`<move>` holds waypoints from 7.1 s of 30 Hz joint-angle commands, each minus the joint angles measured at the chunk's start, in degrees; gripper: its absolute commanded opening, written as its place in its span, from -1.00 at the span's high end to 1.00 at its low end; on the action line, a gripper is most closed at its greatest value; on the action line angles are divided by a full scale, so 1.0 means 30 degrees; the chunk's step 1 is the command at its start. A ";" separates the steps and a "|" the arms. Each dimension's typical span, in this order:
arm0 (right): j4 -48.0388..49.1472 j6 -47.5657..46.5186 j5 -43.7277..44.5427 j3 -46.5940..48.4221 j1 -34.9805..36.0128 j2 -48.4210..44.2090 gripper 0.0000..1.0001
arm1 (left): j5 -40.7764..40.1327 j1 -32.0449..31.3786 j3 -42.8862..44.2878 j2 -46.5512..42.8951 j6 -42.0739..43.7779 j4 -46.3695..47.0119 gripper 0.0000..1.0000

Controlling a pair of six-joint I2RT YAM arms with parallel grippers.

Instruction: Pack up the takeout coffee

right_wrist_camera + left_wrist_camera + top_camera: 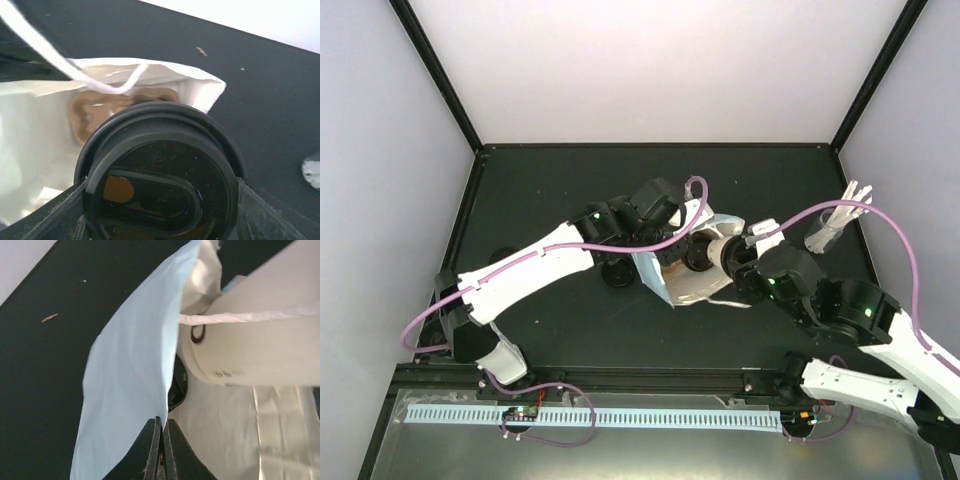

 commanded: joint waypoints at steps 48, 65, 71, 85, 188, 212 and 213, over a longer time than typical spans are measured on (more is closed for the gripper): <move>0.6199 0.3648 0.0759 -0.6994 0.6476 0.0505 -0.04 | 0.2887 -0.0668 -0.2033 -0.4986 -0.4790 0.0495 -0.70; 0.9092 0.3543 0.2263 -0.9178 0.7384 0.0003 -0.02 | 0.8110 0.7855 -0.5659 -0.3584 -0.8004 0.2057 -0.94; 1.0396 0.2782 0.3497 -0.9685 0.7984 0.0340 -0.03 | 0.8805 0.8548 -0.2802 0.1553 -0.6941 0.0858 -0.83; 1.0809 0.1993 0.5976 -0.9964 0.8394 0.1476 -0.03 | 1.2047 0.8427 0.0674 0.8918 -0.5872 0.1527 -0.59; 0.2867 -0.3003 -0.6177 0.0848 -0.4453 1.9617 -0.01 | 0.5405 0.9895 -0.7401 -0.0380 -1.0229 0.3342 -0.51; -0.0202 -0.1752 -0.7280 -0.0893 -0.3309 1.8933 -0.06 | 0.5878 0.6580 -1.5574 -0.7689 -1.0798 0.7384 -0.47; -0.0157 -0.1597 -0.7137 -0.1105 -0.3206 1.9031 -0.06 | 0.5759 0.6454 -1.5772 -0.7753 -1.0852 0.7566 -0.47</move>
